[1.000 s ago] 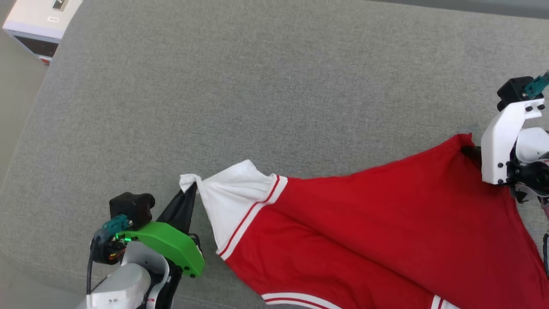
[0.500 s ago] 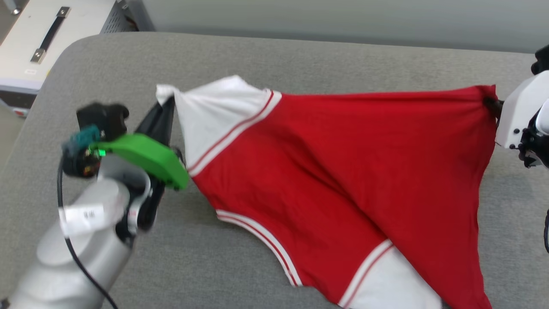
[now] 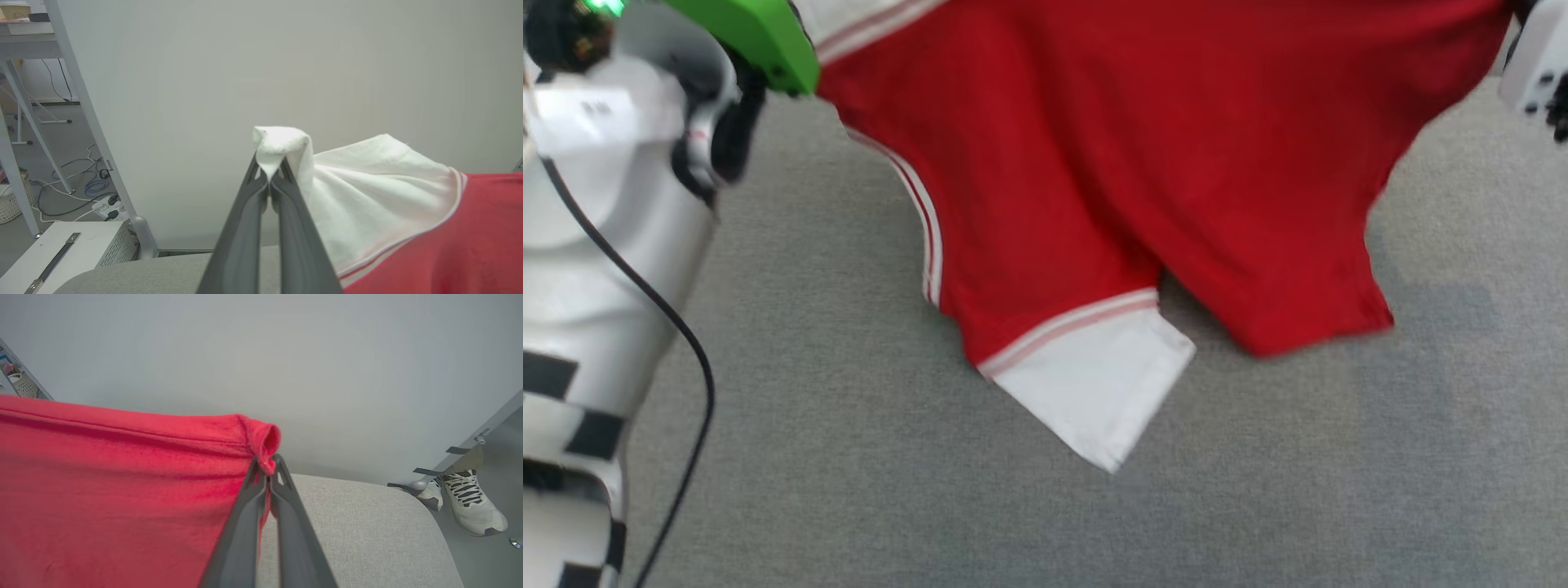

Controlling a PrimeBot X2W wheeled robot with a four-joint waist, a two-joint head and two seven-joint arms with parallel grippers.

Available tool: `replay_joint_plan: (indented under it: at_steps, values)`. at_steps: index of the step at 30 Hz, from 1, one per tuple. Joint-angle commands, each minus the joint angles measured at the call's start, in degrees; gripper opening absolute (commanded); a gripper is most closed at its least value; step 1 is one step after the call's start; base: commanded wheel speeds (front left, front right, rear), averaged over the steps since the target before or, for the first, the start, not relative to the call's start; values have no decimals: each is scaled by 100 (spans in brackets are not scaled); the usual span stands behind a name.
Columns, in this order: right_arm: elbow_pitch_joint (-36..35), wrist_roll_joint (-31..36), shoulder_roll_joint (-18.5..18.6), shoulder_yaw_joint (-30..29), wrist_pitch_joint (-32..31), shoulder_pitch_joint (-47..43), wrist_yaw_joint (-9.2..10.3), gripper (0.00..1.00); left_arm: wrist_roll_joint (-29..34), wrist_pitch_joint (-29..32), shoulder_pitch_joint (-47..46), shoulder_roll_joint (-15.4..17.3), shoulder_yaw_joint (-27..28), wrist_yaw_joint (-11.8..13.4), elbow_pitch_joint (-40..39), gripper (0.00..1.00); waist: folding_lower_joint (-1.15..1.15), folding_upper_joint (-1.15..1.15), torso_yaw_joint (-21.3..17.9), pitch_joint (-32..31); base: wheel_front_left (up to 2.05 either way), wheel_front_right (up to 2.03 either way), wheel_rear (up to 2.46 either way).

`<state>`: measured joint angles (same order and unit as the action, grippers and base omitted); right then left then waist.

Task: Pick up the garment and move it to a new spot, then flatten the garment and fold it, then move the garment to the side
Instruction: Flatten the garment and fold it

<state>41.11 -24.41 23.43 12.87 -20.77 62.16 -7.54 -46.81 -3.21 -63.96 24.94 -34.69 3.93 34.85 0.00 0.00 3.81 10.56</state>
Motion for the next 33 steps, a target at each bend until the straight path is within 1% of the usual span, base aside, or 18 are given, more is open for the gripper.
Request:
replay_joint_plan:
  at_steps: [1, 9, 15, 18, 24, 28, 33]
  values:
    - [94, 137, -49, -35, 103, 297, 5, 0, 120, -36, -342, 61, 62, -28, 219, 0, 0, 0, -167, 176, 0, 0, 0]
    - [474, 525, -345, -258, 662, 1853, 5, 0, 595, -193, -1851, 350, 66, -51, 1073, 0, 0, 0, -415, 788, 0, 0, 0]
    - [874, 923, -528, -360, 1019, 2977, 5, 0, 584, -231, -2809, 448, 230, -188, 1403, 0, 0, 0, -493, 1435, 0, 0, 0]
    - [1079, 1038, -624, -418, 1174, 3341, 5, 0, 630, -273, -3140, 494, 250, -205, 1492, 0, 0, 0, -512, 1721, 0, 0, 0]
    - [1586, 1192, -803, -465, 1396, 3757, 5, 0, 613, -245, -3368, 402, 228, -243, 1651, 0, 0, 0, -485, 2177, 0, 0, 0]
    - [1878, 1181, -900, -448, 1532, 3860, 5, 0, 508, -232, -3291, 296, 250, -262, 1748, 0, 0, 0, -449, 2387, 0, 0, 0]
    - [2177, 1029, -964, -289, 1579, 3775, 5, 0, 267, -215, -2981, 186, 332, -372, 1889, 0, 0, 0, -384, 2509, 0, 0, 0]
